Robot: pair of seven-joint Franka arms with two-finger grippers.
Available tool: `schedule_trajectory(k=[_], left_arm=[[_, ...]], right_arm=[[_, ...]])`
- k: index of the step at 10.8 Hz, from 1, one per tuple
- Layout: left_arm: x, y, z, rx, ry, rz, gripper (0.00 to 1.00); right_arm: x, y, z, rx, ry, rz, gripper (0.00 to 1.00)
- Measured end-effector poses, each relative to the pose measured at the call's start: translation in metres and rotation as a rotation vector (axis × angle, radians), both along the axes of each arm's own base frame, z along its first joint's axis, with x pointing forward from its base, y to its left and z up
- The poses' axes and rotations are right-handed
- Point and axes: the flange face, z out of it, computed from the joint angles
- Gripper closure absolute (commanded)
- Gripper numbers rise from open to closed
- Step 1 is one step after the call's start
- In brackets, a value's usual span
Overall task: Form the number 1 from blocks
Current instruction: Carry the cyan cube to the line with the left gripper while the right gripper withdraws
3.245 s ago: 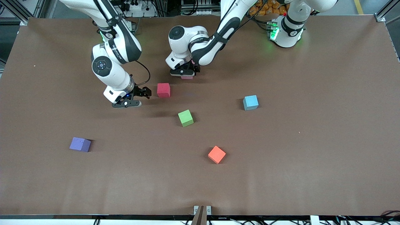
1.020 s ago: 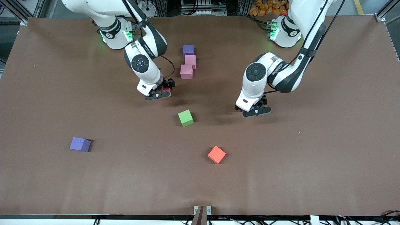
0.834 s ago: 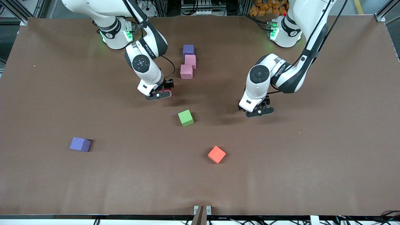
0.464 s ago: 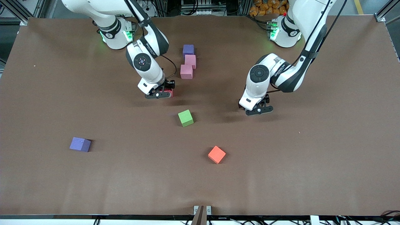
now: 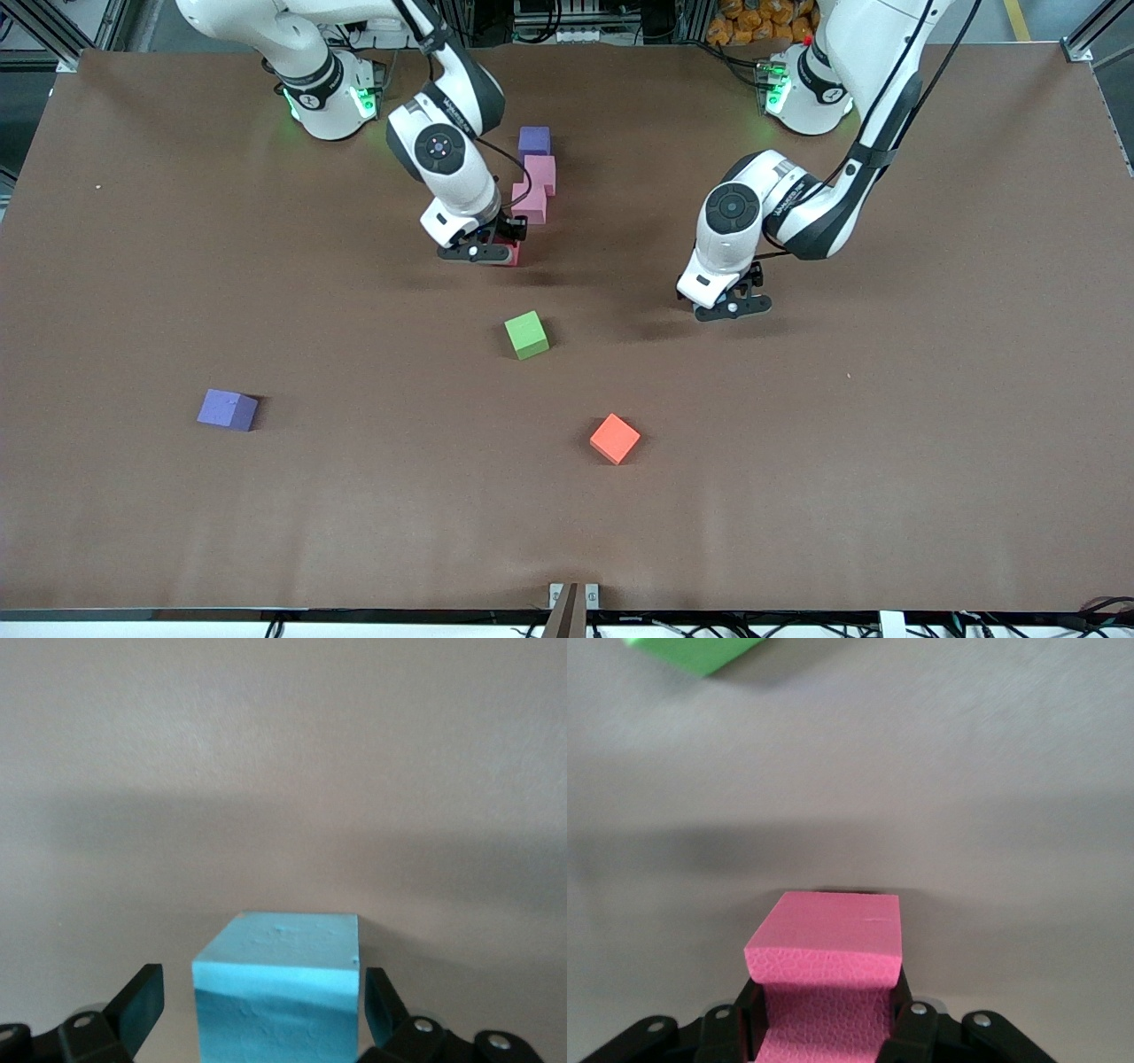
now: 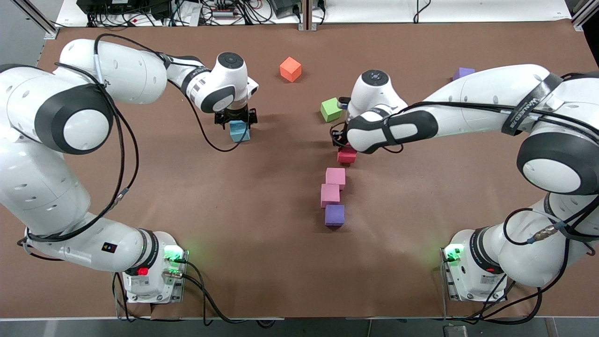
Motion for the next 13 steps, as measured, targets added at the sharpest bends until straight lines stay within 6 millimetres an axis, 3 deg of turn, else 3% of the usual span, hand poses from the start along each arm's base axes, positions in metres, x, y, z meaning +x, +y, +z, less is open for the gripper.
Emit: schedule_trajectory(k=[3, 4, 5, 7, 8, 9, 11, 13], left_arm=[[-0.005, -0.004, -0.016, -0.01, 0.018, -0.008, 0.02], [-0.007, -0.004, -0.023, -0.012, 0.027, -0.009, 0.7], [-0.008, -0.004, -0.028, -0.015, 0.031, -0.01, 1.0], [-0.007, -0.008, -0.027, -0.027, 0.025, -0.02, 1.0], [-0.007, -0.01, -0.025, -0.029, 0.023, -0.025, 1.0], [-0.006, -0.01, -0.025, -0.029, 0.023, -0.025, 1.0], [-0.003, -0.01, -0.023, -0.033, 0.016, -0.023, 1.0], [0.008, -0.022, -0.008, -0.061, -0.019, -0.027, 1.0]], right_arm=[[-0.021, 0.023, -0.001, 0.002, -0.002, 0.038, 0.45], [-0.025, 0.03, -0.001, 0.004, -0.004, 0.038, 0.45], [-0.027, 0.038, -0.003, 0.005, -0.003, 0.038, 0.45], [-0.03, 0.049, -0.009, 0.007, -0.005, 0.041, 0.4], [-0.03, 0.05, -0.012, 0.007, -0.005, 0.042, 0.25], [-0.03, 0.051, -0.015, 0.004, -0.003, 0.042, 0.0], [-0.031, 0.051, -0.015, 0.004, -0.003, 0.044, 0.0], [-0.029, 0.052, -0.013, 0.008, -0.007, 0.04, 0.0]])
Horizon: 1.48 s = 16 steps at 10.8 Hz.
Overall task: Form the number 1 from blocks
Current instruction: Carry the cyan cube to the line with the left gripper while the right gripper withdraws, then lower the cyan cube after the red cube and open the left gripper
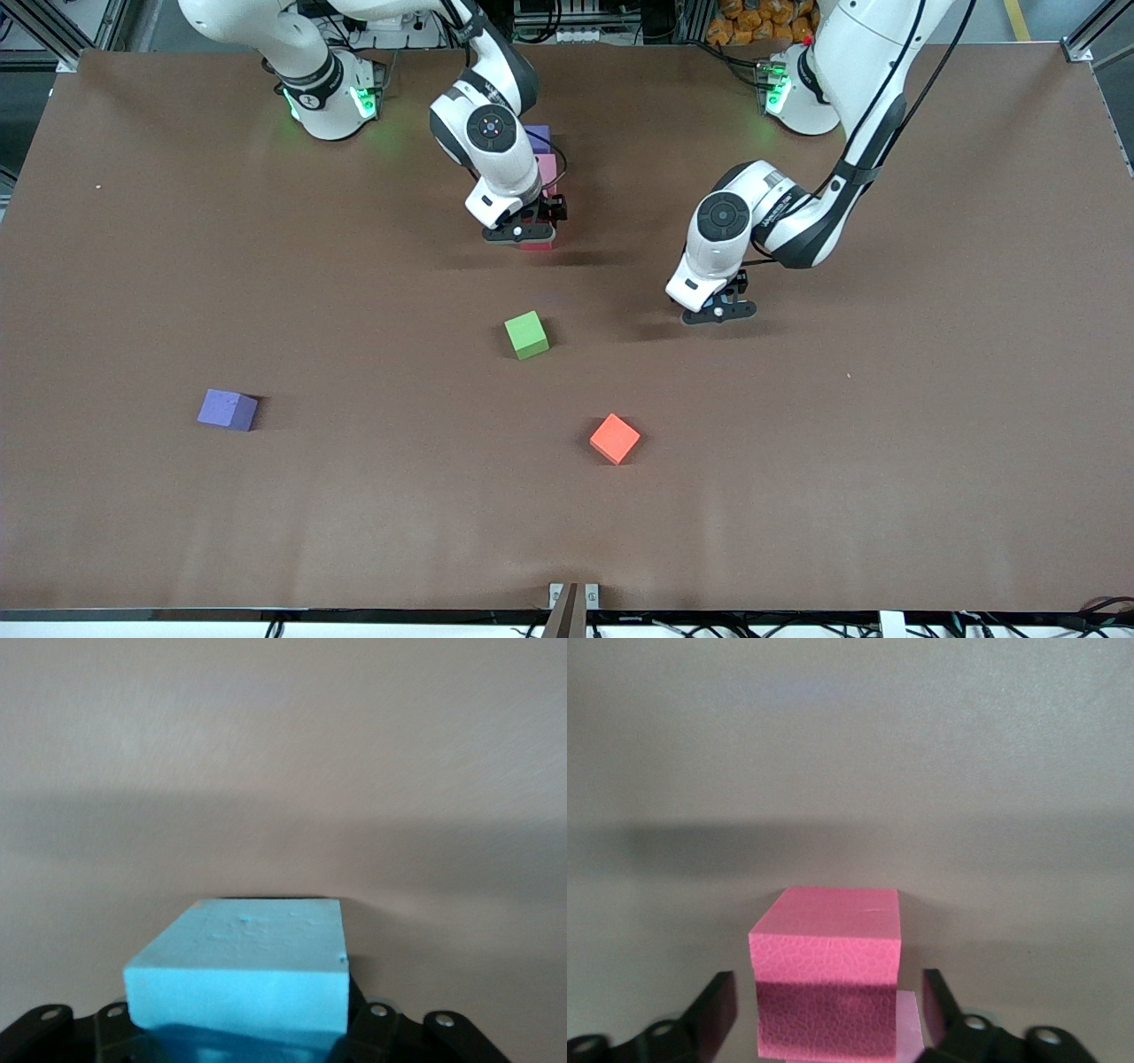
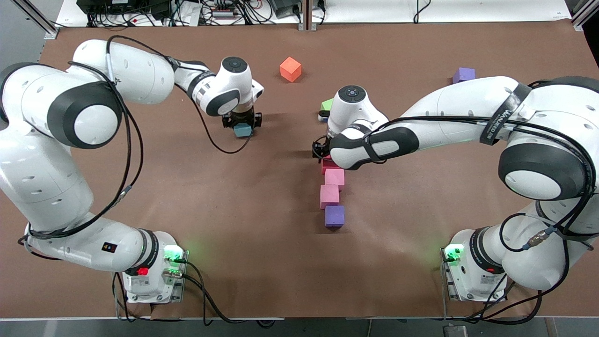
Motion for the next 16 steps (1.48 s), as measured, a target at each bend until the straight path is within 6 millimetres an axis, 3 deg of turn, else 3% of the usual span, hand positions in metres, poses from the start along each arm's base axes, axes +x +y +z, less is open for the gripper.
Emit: schedule_trajectory(k=[2, 4, 6, 8, 10, 12, 16], left_arm=[[0.007, -0.031, 0.025, -0.06, -0.033, -0.007, 1.0], [0.005, -0.06, 0.045, -0.101, -0.043, -0.011, 1.0], [-0.004, -0.086, 0.058, -0.115, -0.049, -0.029, 1.0], [-0.024, -0.124, 0.065, -0.132, -0.056, -0.032, 1.0], [-0.051, -0.179, 0.066, -0.112, -0.022, -0.033, 1.0], [-0.058, -0.229, 0.059, -0.103, 0.012, -0.022, 1.0], [-0.055, -0.256, 0.033, -0.116, 0.039, -0.003, 1.0]], right_arm=[[0.014, -0.005, 0.016, 0.015, -0.013, -0.024, 0.0], [0.035, -0.024, 0.047, 0.008, 0.002, -0.054, 0.0], [0.062, -0.059, 0.082, -0.004, 0.008, -0.033, 0.0], [0.097, -0.113, 0.113, 0.001, 0.007, -0.009, 0.0], [0.127, -0.161, 0.134, 0.003, -0.023, -0.028, 0.0], [0.152, -0.194, 0.155, -0.061, -0.051, -0.026, 0.0], [0.201, -0.233, 0.257, -0.115, -0.062, -0.079, 0.0]])
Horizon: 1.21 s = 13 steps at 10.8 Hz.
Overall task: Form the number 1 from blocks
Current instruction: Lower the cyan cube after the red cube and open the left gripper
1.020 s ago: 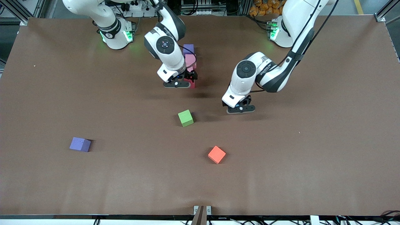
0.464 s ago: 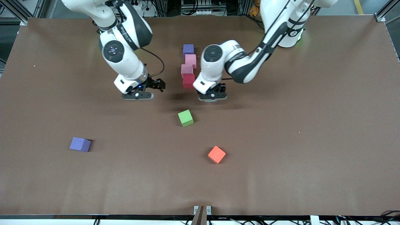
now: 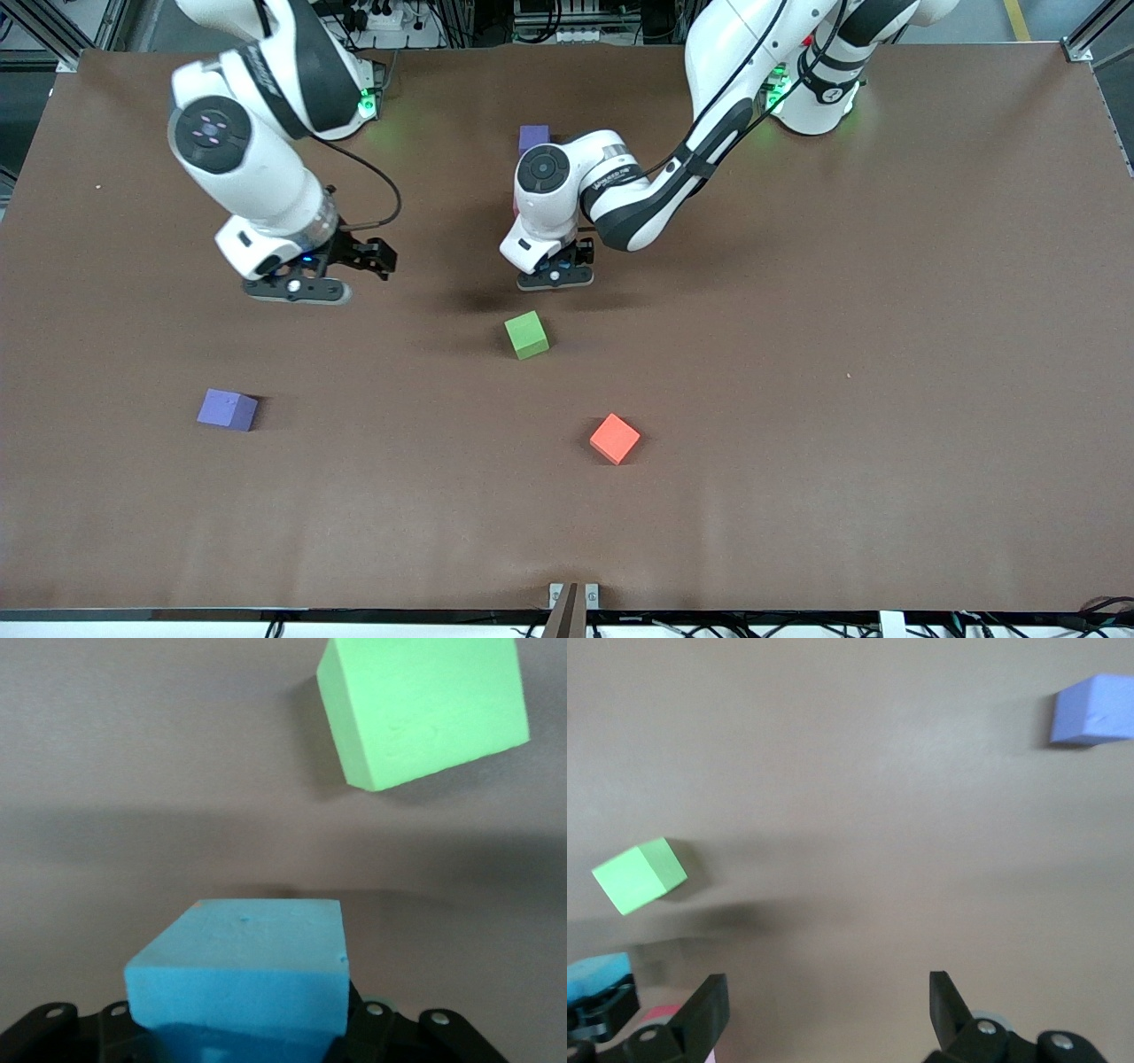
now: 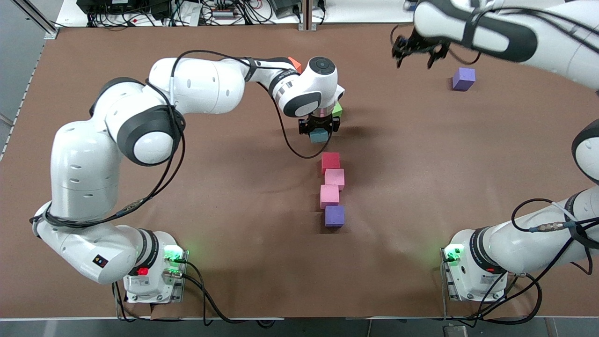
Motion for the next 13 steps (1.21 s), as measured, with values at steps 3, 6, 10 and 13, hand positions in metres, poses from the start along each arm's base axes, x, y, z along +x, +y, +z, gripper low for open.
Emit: schedule_trajectory(k=[3, 6, 10, 13], left_arm=[[-0.014, -0.018, -0.01, 0.005, 0.0, -0.004, 1.0], [-0.037, -0.031, -0.029, 0.037, 0.001, -0.016, 1.0], [-0.041, -0.034, -0.033, 0.039, 0.004, -0.021, 1.0], [-0.043, -0.035, -0.033, 0.04, 0.004, -0.022, 1.0]], right_arm=[[0.017, -0.021, 0.016, -0.018, -0.036, 0.009, 0.0], [0.037, -0.063, 0.027, -0.013, -0.06, -0.02, 0.0], [0.048, -0.097, 0.038, -0.01, -0.079, 0.014, 0.0], [0.055, -0.121, 0.055, -0.007, -0.105, -0.026, 0.0]])
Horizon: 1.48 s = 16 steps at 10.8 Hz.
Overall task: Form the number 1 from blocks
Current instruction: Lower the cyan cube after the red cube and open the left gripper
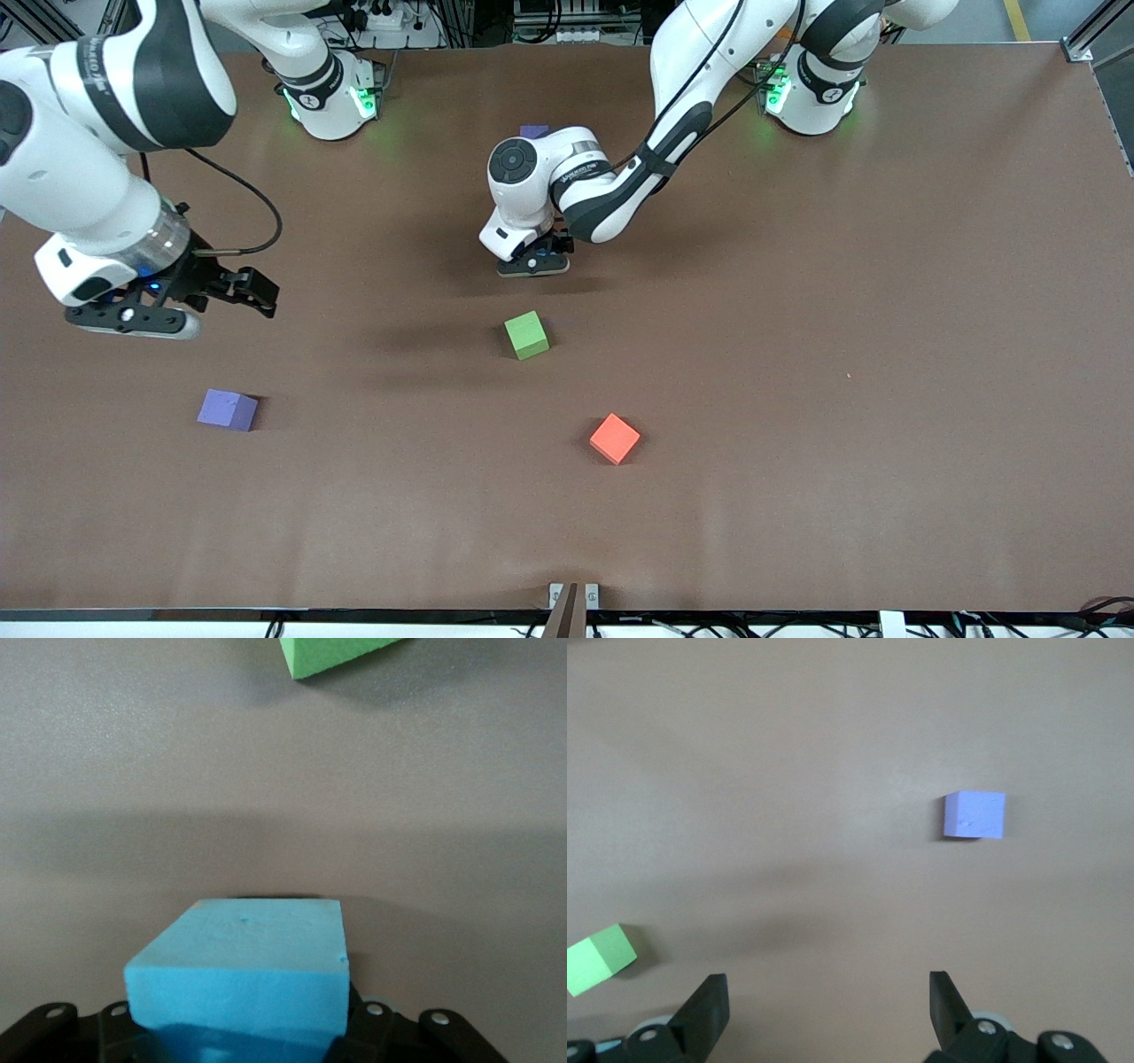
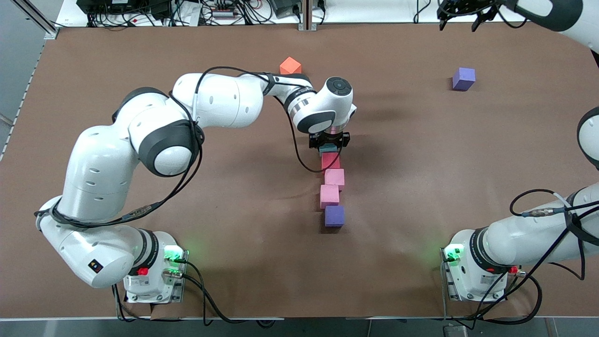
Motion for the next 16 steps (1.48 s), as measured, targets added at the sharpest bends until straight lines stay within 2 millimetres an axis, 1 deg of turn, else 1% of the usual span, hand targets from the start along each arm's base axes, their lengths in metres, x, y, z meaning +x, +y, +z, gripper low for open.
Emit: schedule_trajectory(k=[2, 6, 8, 10, 12, 13, 16], left_arm=[[-0.007, -0.004, -0.002, 0.003, 0.002, -0.003, 1.0], [-0.013, -0.007, -0.005, 0.007, 0.005, -0.005, 1.0], [-0.012, -0.006, -0.005, 0.007, 0.004, -0.005, 1.0], [-0.006, -0.004, -0.005, 0.01, -0.003, 0.005, 1.0], [0.01, 0.001, -0.001, 0.009, -0.024, 0.027, 1.0], [0.014, 0.001, 0.002, 0.004, -0.03, 0.031, 1.0], [0.013, -0.004, 0.006, -0.005, -0.036, 0.03, 1.0]], right_arm=[[0.002, -0.015, 0.01, -0.001, -0.001, -0.016, 0.0], [0.002, -0.015, 0.013, -0.001, 0.0, -0.016, 0.0], [0.002, -0.015, 0.012, 0.001, 0.002, -0.016, 0.0], [0.003, -0.015, 0.012, 0.001, 0.002, -0.016, 0.0], [0.003, -0.015, 0.012, 0.001, 0.002, -0.016, 0.0], [0.003, -0.015, 0.012, 0.001, 0.003, -0.016, 0.0], [0.004, -0.014, 0.007, 0.002, 0.01, -0.017, 0.0]])
